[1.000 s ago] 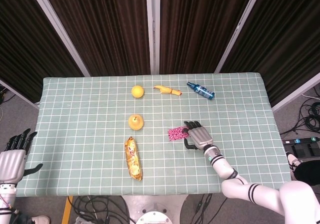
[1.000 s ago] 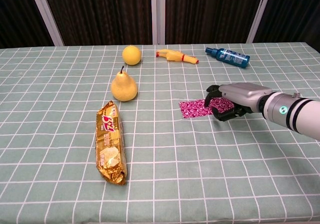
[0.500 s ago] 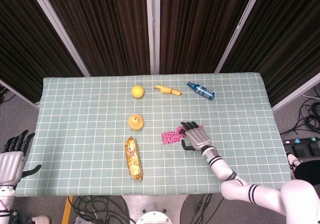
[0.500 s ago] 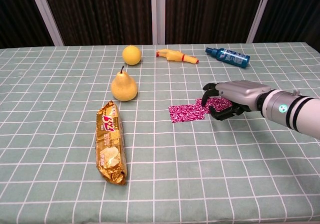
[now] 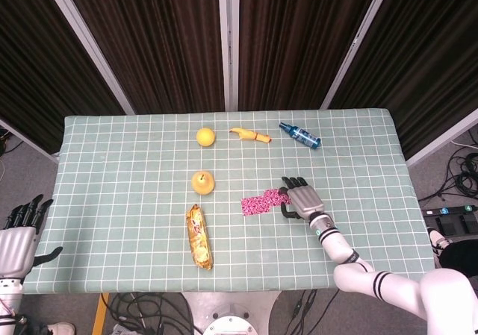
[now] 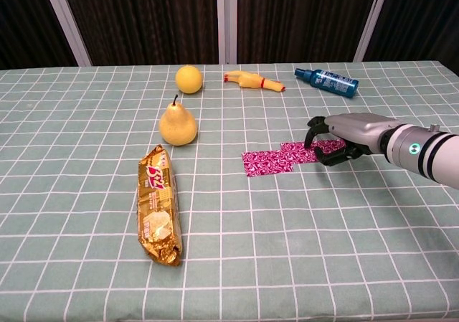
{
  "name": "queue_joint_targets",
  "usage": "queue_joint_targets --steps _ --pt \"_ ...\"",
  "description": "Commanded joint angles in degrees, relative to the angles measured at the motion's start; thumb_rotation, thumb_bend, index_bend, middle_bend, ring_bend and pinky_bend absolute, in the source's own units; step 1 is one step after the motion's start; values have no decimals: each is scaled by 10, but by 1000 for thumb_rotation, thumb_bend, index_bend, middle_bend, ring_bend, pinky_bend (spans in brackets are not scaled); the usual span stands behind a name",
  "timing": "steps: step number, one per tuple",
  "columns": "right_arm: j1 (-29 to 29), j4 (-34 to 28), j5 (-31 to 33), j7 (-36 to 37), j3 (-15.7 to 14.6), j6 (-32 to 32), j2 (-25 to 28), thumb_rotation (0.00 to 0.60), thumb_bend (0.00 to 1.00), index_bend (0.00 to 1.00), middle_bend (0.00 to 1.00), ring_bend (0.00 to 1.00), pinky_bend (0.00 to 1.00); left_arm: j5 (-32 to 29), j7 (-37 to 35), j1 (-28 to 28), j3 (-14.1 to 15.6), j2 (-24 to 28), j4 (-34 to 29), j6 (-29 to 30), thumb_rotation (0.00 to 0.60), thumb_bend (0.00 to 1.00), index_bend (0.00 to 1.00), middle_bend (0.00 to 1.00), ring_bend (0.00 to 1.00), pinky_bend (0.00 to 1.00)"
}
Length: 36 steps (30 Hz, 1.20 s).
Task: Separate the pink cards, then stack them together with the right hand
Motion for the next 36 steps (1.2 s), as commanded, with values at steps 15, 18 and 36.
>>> queue_joint_targets --steps 15,18,36 --pt "-46 -123 -55 -14 -64 43 86 273 574 264 11 0 0 4 5 -6 -3 -2 -1 -3 600 6 163 156 126 136" --pt "-51 -147 -60 -20 -71 49 106 263 575 264 10 0 0 3 5 -4 -2 -2 -1 -3 600 5 163 156 126 136" --pt "-29 -119 -57 -23 -52 37 62 259 567 262 10 0 0 0 5 -2 -1 -1 -3 -2 600 6 163 156 126 136"
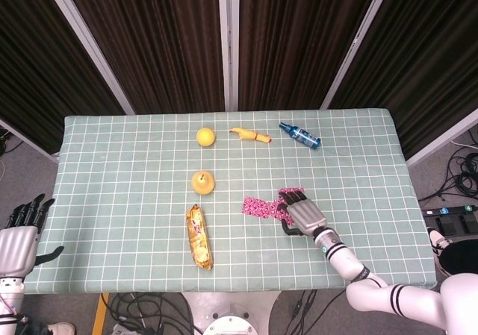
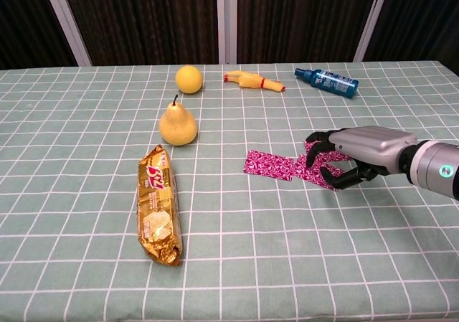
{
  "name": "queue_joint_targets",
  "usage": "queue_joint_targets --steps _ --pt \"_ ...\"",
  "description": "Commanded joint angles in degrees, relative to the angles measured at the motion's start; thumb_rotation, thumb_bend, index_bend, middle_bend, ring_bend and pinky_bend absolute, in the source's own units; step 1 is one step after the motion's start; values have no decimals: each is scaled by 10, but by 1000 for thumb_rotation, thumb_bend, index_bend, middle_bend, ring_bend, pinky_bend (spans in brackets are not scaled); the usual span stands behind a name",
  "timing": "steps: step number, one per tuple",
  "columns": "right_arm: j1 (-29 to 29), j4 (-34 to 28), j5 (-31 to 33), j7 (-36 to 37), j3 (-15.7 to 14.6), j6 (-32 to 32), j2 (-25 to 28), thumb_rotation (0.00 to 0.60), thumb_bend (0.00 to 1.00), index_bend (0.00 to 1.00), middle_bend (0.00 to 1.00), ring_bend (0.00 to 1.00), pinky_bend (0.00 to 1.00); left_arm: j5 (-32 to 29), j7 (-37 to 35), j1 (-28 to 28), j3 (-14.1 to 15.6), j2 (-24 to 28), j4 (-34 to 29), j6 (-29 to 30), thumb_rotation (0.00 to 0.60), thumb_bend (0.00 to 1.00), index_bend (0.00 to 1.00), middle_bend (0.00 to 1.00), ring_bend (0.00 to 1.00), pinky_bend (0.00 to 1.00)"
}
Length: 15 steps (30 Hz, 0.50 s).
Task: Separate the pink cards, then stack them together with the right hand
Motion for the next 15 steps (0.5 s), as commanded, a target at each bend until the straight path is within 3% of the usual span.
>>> queue_joint_targets --steps 1,15 --pt "0 1 -2 -5 -4 0 -2 259 566 263 10 0 0 0 0 0 0 0 0 0 600 6 163 156 126 136" --pt "-24 -36 -2 -25 -26 30 40 258 544 262 10 0 0 4 0 0 -1 -1 1 5 600 6 163 156 126 136"
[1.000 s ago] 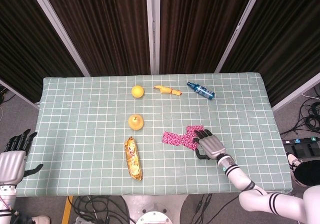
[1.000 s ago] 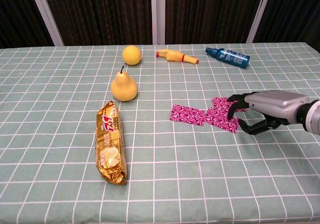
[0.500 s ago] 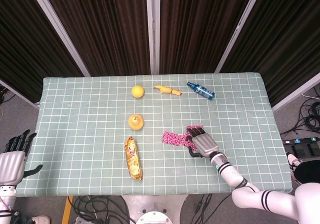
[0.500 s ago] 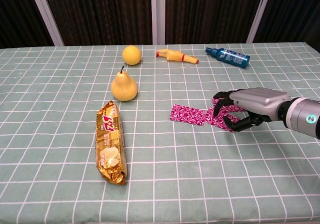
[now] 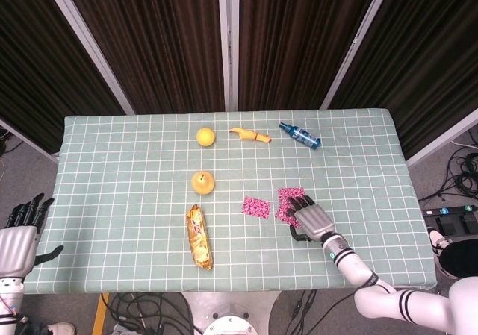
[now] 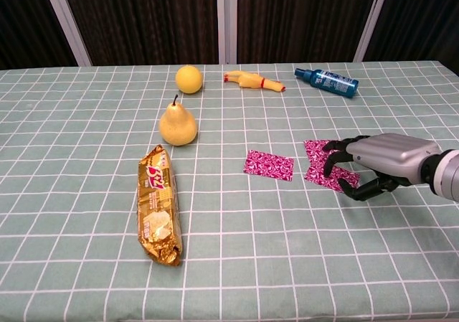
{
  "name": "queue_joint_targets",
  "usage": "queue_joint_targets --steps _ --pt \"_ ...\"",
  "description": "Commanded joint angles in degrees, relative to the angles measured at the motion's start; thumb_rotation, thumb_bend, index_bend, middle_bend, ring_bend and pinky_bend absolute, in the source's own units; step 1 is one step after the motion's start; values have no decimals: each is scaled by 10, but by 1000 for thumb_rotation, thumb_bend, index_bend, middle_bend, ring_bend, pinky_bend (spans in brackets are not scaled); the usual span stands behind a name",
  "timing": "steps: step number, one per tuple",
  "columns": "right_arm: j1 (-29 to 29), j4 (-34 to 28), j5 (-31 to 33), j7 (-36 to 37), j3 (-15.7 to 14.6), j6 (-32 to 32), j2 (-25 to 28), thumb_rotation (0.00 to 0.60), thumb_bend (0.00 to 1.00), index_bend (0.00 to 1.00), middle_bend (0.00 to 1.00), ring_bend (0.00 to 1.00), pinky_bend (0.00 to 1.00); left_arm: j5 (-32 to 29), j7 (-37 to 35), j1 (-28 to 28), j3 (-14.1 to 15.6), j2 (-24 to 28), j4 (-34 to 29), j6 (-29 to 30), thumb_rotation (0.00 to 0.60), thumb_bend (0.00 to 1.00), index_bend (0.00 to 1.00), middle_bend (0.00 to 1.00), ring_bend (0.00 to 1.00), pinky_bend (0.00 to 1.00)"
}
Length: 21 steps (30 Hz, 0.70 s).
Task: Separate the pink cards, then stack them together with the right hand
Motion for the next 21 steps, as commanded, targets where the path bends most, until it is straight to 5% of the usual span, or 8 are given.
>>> queue_joint_targets --steps 1,5,10,14,21 --pt "-7 -9 -10 16 5 16 11 258 531 263 10 0 0 1 0 0 0 0 0 0 600 5 163 156 126 136" --pt "-7 -4 -7 42 31 28 18 281 404 262 11 0 0 2 2 -1 -1 1 -2 0 600 6 163 156 126 136" --pt "11 43 14 52 65 18 -5 487 204 274 27 0 0 0 2 -1 -1 1 -3 -1 600 5 163 156 126 136" --pt "31 103 30 46 78 -3 -40 583 178 301 41 0 0 -2 2 1 0 1 -3 0 600 6 163 156 126 136" --pt "51 178 45 48 85 -34 -91 597 176 323 52 0 0 -7 2 3 1 2 -3 -3 600 6 163 156 126 136"
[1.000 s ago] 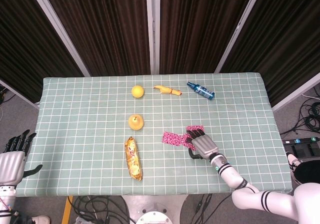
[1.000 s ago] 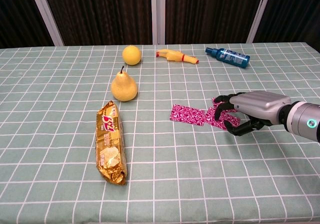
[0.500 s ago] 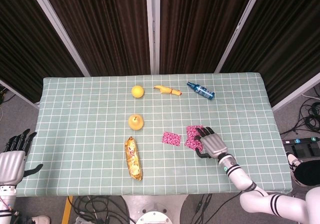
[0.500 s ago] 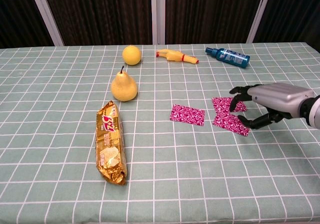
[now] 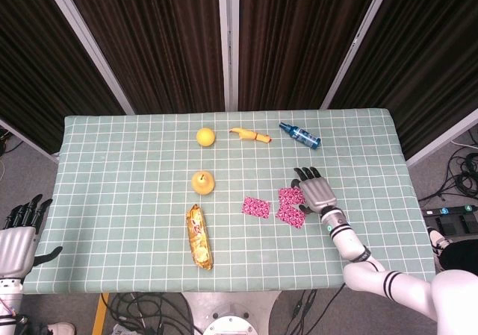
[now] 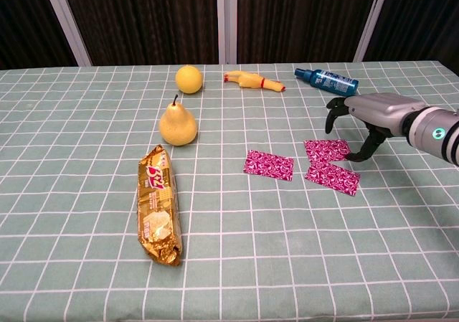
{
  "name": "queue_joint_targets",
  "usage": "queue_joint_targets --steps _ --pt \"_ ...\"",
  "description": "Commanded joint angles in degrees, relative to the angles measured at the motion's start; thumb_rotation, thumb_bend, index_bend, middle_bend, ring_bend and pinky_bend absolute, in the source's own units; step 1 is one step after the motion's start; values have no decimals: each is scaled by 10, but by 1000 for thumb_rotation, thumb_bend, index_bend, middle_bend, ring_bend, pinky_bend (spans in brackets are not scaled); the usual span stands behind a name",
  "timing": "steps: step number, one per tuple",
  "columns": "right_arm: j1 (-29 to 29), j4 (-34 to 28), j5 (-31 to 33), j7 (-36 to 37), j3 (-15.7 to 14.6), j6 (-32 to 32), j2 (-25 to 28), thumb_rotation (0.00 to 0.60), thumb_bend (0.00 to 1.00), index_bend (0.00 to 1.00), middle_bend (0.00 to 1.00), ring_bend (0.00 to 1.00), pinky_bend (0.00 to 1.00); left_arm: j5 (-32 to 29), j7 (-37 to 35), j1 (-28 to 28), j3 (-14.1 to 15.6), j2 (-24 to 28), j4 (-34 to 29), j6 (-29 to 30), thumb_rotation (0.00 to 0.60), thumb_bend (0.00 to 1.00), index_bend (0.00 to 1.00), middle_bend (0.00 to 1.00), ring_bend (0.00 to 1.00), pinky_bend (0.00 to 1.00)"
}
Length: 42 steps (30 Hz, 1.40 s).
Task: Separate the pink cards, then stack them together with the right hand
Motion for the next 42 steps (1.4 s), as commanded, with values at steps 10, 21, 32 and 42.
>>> queue_joint_targets --steps 10,21,32,42 --pt "14 55 14 4 8 -25 -41 598 176 326 55 0 0 0 -2 -1 0 -1 3 -3 600 6 163 156 126 136" --pt "16 70 11 7 13 -26 -52 598 175 323 55 0 0 -1 -3 -1 0 -1 5 -4 600 6 163 156 126 136" --pt "18 87 12 7 15 -34 -59 572 174 282 55 0 0 -1 -4 -1 0 -1 6 -5 600 6 163 156 126 136" --pt "18 89 14 3 15 -40 -60 572 175 280 56 0 0 -1 -5 -1 0 -1 7 -5 600 6 163 156 126 136"
